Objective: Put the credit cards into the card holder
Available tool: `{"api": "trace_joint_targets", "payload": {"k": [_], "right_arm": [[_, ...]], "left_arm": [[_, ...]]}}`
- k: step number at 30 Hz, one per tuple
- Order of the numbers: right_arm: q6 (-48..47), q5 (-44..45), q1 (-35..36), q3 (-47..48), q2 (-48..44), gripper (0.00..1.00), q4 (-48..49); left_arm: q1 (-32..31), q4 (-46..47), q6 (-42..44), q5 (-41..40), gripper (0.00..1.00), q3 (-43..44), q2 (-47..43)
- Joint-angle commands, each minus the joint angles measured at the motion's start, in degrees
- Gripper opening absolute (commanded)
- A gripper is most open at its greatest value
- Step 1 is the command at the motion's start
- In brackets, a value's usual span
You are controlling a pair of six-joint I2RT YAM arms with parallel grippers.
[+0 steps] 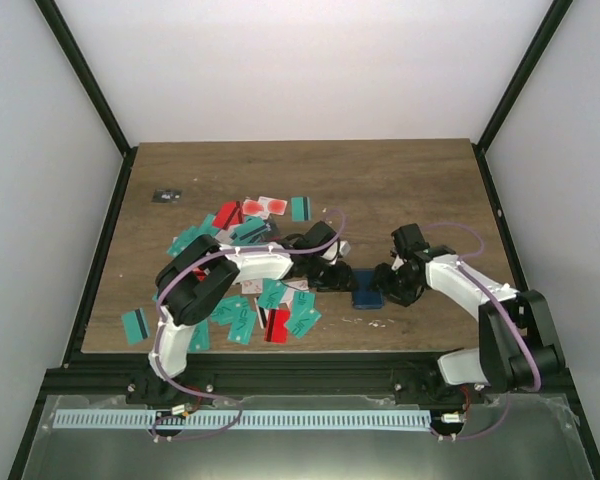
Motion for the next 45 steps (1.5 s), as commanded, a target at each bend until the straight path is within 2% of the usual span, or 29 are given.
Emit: {"api": "trace_joint_targets", "payload": {"k": [1,7,10,13,18,21,24,27,29,35,45], "right_arm": [[0.1,1.0,0.4,0.1,2.7,0.57,3.5],[0.3,-1.2,0.3,-2.4,3.9,0.44,5.3],[0.4,-3.0,0.3,-4.0,3.9,0.39,6.3],[0.1,-4.1,0.4,-5.0,4.4,0.39,7.0],[-0.8,-4.8,0.3,-4.9,2.7,0.40,5.9],[-0.9,-6.0,0.4,-4.5,-0.2,0.49,4.4],[-1.2,-7.9,0.4,-3.0,-2.8,0.67,1.3],[-1.9,-8.3,0.3,-1.0,-6.9,0.80,-1.8],[-2.2,-8.7,0.4,0.1,-9.9,0.85,-3.1],[-4.2,-9.1,0.3,2.5,-13.8,0.87,-5.9],[-6.0,-12.9,0.4,2.4,-15.0,0.75,-4.8]], "left_arm": [[0.0,2.5,-3.3,1.9,0.48,-4.0,-1.5],[-0.6,6.8,-5.1,4.0,0.43,-4.4,1.4],[-0.8,10.0,-6.7,5.2,0.35,-4.7,3.0],[-0.9,15.3,-8.9,6.1,0.26,-6.2,3.6],[-0.9,17.5,-10.1,4.4,0.04,-7.2,2.5],[-1.4,15.4,-9.4,2.0,0.04,-7.9,-1.5],[-1.9,10.7,-8.3,-0.6,0.04,-7.3,-5.1],[-2.3,2.8,-7.2,-4.2,0.04,-5.9,-8.3],[-2.4,-2.1,-6.2,-6.4,0.04,-4.8,-10.2],[-3.4,-10.9,-4.1,-8.1,0.04,-2.0,-15.1],[-6.1,-16.5,-3.3,-7.7,0.04,1.7,-18.0]]}}
